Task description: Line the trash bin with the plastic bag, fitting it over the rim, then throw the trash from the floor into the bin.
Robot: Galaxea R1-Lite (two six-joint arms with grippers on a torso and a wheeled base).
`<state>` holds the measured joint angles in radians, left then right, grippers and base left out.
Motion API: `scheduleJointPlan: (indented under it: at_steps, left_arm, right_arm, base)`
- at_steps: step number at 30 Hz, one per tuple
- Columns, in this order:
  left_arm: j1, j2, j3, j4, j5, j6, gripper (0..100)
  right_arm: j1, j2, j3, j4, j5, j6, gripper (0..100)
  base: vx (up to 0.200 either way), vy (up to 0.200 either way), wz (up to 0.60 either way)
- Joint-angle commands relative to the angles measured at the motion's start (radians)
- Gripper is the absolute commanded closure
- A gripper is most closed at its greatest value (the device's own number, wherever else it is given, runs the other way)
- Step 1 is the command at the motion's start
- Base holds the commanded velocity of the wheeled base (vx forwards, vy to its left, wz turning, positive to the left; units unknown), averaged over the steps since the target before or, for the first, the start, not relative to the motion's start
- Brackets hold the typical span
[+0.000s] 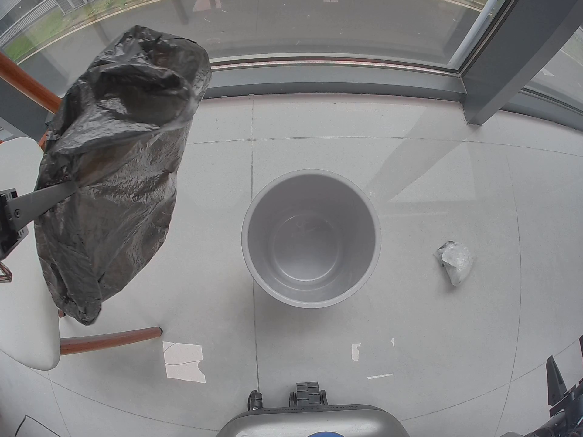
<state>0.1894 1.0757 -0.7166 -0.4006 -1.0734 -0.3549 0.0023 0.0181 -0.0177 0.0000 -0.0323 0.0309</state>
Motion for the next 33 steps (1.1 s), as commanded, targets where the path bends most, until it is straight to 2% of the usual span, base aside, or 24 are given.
scheduleJointPlan:
  at_steps: [1,5,10,18,27,30,33]
  left_arm:
    - [-0.226,0.059,-0.023,-0.012,0.17,0.001,100]
    - [-0.304,0.061,-0.058,-0.01,0.234,-0.041,100]
    - [-0.347,0.076,-0.086,-0.009,0.239,-0.067,100]
    - [-0.357,0.133,-0.155,-0.006,0.225,-0.062,100]
    - [-0.364,0.178,-0.199,-0.007,0.145,-0.061,100]
    - [-0.427,0.178,-0.196,-0.006,0.075,-0.065,100]
    - [-0.545,0.179,-0.195,-0.006,0.082,-0.065,100]
  right_arm:
    - [0.001,-0.018,0.018,0.0,0.0,0.0,0]
    - [0.001,-0.018,0.018,0.0,0.0,0.0,0]
    - [0.001,-0.018,0.018,0.0,0.0,0.0,0]
    - [0.001,-0.018,0.018,-0.002,0.0,0.0,0]
    - [0.001,-0.018,0.018,-0.002,0.0,0.0,0]
    - [0.001,-0.018,0.018,-0.002,0.0,0.0,0]
    - [0.001,-0.018,0.018,-0.002,0.0,0.0,0]
  base:
    - [0.0,0.0,0.0]
    - [0.0,0.0,0.0]
    - [0.0,0.0,0.0]
    - [0.0,0.0,0.0]
    - [0.0,0.0,0.0]
    - [0.0,0.0,0.0]
    - [0.0,0.0,0.0]
